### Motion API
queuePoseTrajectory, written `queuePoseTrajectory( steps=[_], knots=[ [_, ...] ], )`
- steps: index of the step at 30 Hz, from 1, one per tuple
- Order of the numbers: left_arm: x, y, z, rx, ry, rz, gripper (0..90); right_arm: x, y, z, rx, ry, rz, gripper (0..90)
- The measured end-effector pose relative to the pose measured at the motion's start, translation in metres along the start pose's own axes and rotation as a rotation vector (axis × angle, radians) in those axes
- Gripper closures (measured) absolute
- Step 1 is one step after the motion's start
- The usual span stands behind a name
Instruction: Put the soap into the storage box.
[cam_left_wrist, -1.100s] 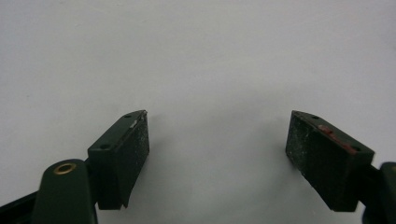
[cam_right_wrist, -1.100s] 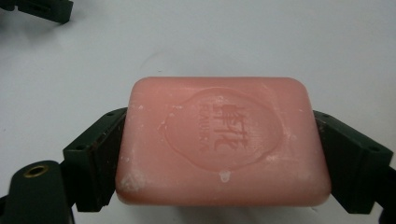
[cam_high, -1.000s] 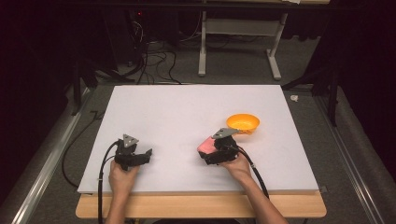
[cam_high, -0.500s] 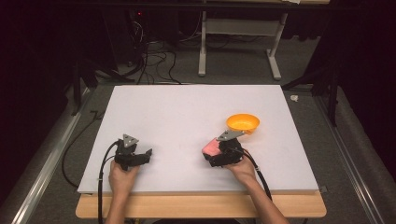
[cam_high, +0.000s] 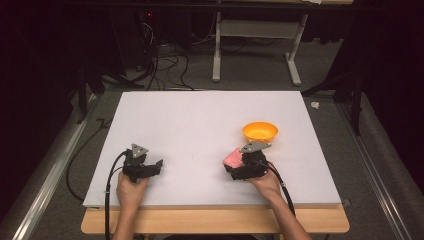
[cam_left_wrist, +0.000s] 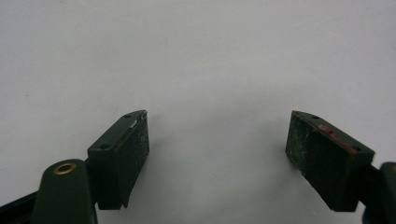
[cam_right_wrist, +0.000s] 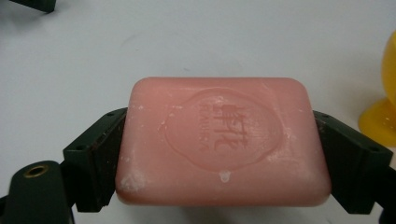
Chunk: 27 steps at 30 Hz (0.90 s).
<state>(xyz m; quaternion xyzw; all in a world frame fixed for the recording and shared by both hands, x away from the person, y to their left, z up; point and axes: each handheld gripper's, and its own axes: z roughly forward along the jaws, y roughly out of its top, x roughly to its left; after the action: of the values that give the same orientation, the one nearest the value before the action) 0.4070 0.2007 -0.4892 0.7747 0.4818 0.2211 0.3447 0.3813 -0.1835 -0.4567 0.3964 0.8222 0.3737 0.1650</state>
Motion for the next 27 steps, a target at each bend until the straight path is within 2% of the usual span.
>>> queuePoseTrajectory(
  steps=[27],
  knots=[
    [0.000,0.000,0.000,0.000,0.003,0.002,21.9,-0.028,-0.023,-0.044,-0.073,-0.098,0.101,13.7]
  ],
)
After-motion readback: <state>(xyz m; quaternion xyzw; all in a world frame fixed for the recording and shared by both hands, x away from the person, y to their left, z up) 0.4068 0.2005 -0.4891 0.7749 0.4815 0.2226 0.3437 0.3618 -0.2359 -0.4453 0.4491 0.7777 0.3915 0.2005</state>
